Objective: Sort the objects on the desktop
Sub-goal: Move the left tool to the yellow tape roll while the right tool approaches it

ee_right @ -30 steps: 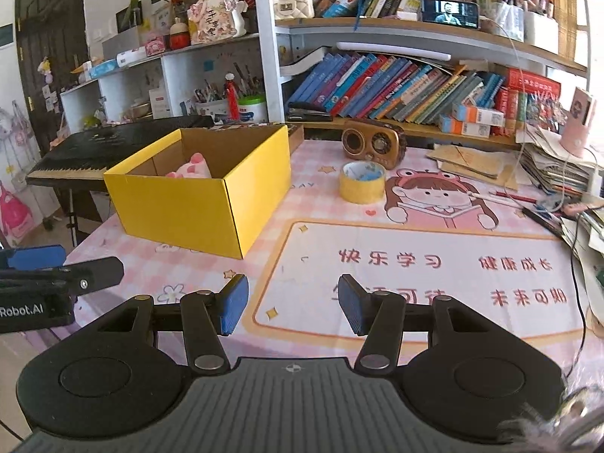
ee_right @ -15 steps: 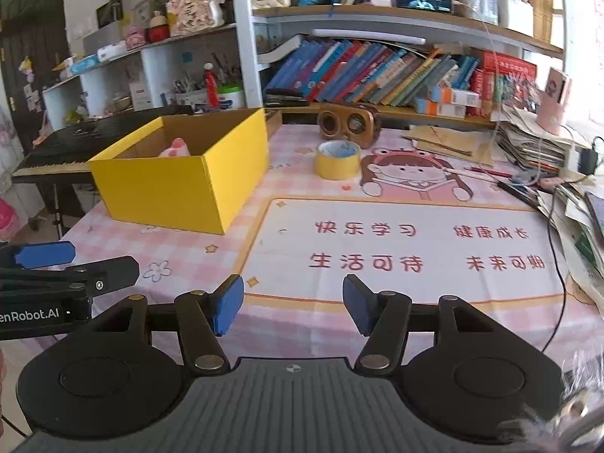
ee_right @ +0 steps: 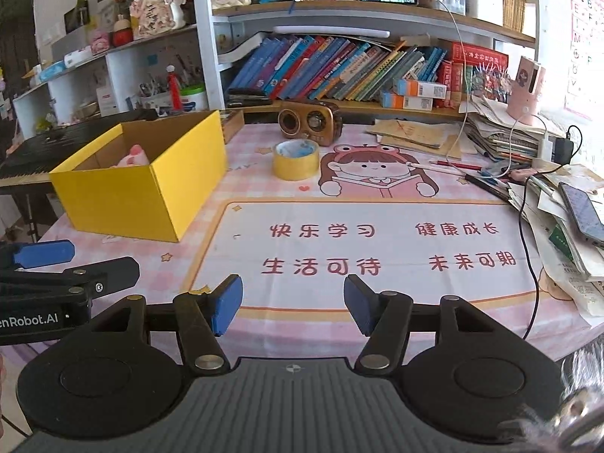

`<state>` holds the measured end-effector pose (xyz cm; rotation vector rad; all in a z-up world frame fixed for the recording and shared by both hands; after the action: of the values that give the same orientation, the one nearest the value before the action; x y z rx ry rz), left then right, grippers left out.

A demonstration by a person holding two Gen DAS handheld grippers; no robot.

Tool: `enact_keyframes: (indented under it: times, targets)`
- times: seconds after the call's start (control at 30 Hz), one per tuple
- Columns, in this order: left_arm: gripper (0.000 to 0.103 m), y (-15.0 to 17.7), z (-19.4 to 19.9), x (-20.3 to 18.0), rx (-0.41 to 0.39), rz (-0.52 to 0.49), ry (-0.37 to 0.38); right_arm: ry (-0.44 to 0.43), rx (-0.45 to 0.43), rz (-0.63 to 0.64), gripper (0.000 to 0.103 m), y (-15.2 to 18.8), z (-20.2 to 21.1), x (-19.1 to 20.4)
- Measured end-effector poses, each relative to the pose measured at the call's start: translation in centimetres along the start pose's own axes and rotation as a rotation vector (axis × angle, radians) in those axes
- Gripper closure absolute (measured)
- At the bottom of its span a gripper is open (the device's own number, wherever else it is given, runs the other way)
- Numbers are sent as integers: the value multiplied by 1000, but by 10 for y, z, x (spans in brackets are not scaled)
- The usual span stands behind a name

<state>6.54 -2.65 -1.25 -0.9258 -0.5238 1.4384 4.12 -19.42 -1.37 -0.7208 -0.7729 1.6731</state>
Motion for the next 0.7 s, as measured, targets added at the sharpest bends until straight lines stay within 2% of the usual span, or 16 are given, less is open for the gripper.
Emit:
enact_keyframes:
  times: [0.37, 0.7]
  targets:
    - [16, -7, -32, -20, 35, -14, 40, 13, 29, 0, 45, -8, -22, -22]
    - [16, -17, -67, -36, 71, -6, 37, 11, 63, -1, 45, -16, -51, -51]
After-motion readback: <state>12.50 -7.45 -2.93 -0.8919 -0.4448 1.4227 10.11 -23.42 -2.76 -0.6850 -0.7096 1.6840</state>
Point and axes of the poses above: each gripper's, at about its wrist camera, not at the fingertips, and z roughly against the way its jaws point, x to its left, y to its underside, the point moved 4 cm from there along -z, roughly the way its jaws point, and after that the axes turned 10 degrees about z, right-handed, at the moved point
